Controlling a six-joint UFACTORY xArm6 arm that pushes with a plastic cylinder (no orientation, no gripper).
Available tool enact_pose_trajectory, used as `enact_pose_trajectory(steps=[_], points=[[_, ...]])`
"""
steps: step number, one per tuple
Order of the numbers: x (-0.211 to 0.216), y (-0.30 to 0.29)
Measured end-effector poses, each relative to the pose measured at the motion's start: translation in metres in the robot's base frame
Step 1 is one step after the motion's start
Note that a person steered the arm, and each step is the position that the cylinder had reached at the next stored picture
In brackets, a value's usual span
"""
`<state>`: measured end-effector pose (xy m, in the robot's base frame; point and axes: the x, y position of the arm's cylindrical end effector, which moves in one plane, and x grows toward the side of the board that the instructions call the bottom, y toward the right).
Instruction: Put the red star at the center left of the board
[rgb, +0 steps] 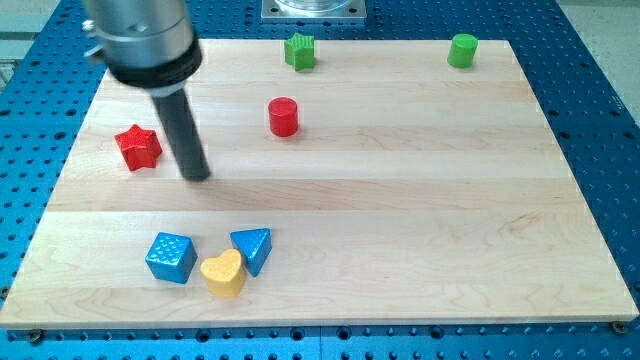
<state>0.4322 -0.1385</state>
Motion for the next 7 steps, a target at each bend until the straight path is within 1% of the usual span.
enact_pose_trajectory(steps=[1,2,3,4,5,6,7], points=[[-0.019,-0.049],[-0.016,-0.093],[-0.050,-0.055],[-0.055,-0.020],[-0.046,0.024],[-0.076,0.040],[-0.098,0.048]])
